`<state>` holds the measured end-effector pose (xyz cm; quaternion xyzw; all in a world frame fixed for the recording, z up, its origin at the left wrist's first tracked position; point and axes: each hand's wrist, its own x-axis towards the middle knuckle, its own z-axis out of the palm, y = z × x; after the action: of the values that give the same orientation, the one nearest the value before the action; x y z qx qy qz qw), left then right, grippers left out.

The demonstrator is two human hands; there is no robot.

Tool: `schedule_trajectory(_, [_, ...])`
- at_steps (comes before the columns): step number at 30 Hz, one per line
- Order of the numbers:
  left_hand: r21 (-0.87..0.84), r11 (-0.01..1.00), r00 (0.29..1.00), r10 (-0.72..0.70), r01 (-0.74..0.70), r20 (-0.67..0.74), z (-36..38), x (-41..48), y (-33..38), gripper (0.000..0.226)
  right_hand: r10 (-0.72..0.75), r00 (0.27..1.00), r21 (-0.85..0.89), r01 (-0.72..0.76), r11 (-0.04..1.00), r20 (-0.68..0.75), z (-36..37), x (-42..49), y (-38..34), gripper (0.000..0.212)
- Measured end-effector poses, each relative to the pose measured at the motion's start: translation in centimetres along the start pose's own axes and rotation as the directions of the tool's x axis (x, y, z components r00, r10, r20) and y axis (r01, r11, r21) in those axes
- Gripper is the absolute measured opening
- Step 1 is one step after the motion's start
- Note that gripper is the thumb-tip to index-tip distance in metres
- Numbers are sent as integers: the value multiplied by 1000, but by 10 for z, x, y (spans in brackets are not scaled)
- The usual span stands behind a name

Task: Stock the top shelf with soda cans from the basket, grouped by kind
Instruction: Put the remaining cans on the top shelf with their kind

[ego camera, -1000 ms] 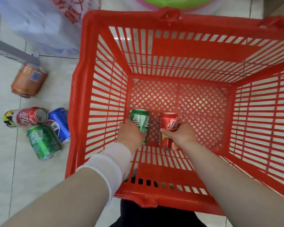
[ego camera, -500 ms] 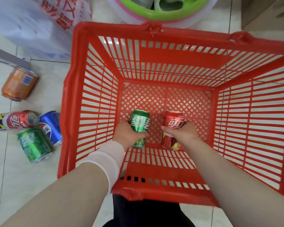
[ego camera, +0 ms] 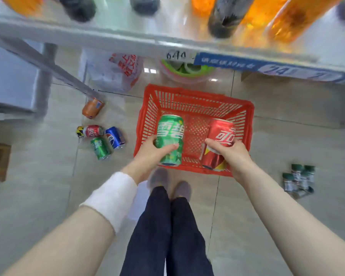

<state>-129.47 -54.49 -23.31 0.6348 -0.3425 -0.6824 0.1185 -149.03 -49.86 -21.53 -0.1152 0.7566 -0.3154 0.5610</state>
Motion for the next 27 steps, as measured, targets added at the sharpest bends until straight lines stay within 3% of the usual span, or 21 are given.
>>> schedule_trajectory(5, [-191,974,981,145,-120,128,-26,-136,79,39,-89,996,125,88,988,9,-16,-135,-84,28])
schedule_trajectory(9, [-279,933,954,272,-228,130,-44,-210,127,60,-198,980,116,196,974,6,-16,-217,-133,38])
schedule_trajectory(14, [-340,871,897,419,-354,140,-67,-273,184,38,-327,944,59,324,944,54,-4,-289,-179,48])
schedule_trajectory(17, [-333,844,857,490,-421,160,-84,-303,215,44,-404,913,82,400,913,55,6,-325,-206,47])
schedule_trajectory(22, [-250,805,812,575,-539,100,-104,-342,254,62,-520,852,113,512,852,57,17,-370,-249,65])
schedule_trajectory(27, [-153,749,755,655,-645,28,-115,-369,300,55,-628,777,80,624,777,45,15,-399,-300,49])
